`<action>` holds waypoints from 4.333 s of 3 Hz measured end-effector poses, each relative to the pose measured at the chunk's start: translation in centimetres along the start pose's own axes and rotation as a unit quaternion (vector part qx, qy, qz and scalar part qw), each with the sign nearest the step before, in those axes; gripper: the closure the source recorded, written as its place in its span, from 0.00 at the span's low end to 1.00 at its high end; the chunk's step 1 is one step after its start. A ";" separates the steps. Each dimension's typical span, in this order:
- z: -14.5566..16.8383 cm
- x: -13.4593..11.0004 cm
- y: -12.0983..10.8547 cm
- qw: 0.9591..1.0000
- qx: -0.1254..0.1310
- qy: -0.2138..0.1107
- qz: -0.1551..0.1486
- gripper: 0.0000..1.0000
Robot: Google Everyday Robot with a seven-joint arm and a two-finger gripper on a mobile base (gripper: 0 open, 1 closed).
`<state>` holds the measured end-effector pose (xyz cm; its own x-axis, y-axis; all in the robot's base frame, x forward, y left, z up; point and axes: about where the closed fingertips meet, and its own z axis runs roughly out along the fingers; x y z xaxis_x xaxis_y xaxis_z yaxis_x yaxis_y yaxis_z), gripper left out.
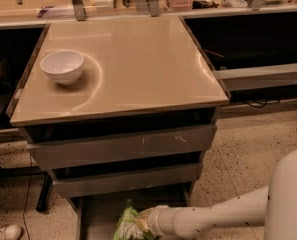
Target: Pick green rice chip bag from bottom drawer and place on counter
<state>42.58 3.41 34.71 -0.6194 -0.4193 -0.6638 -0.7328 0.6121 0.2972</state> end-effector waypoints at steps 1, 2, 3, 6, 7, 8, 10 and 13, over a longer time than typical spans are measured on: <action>-4.3 -1.3 1.0 0.999 0.046 0.007 -0.005 1.00; -7.1 -0.6 1.8 0.998 0.061 0.021 -0.008 1.00; -7.1 -0.6 1.8 0.998 0.061 0.021 -0.009 1.00; -19.6 -5.0 1.6 0.992 0.126 0.027 0.014 1.00; -19.6 -5.0 1.6 0.992 0.126 0.027 0.014 1.00; -21.6 -6.5 1.7 0.989 0.144 0.027 0.023 1.00; -30.2 -13.0 3.4 0.976 0.217 0.008 -0.007 1.00; -33.4 -17.5 4.2 0.970 0.241 -0.009 -0.036 1.00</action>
Offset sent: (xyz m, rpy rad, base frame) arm -0.0086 -0.0152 0.0360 -0.0601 -0.0333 -0.0478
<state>40.90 -9.10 70.50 -0.5634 -0.4626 -0.6845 -0.5535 0.8265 -0.1030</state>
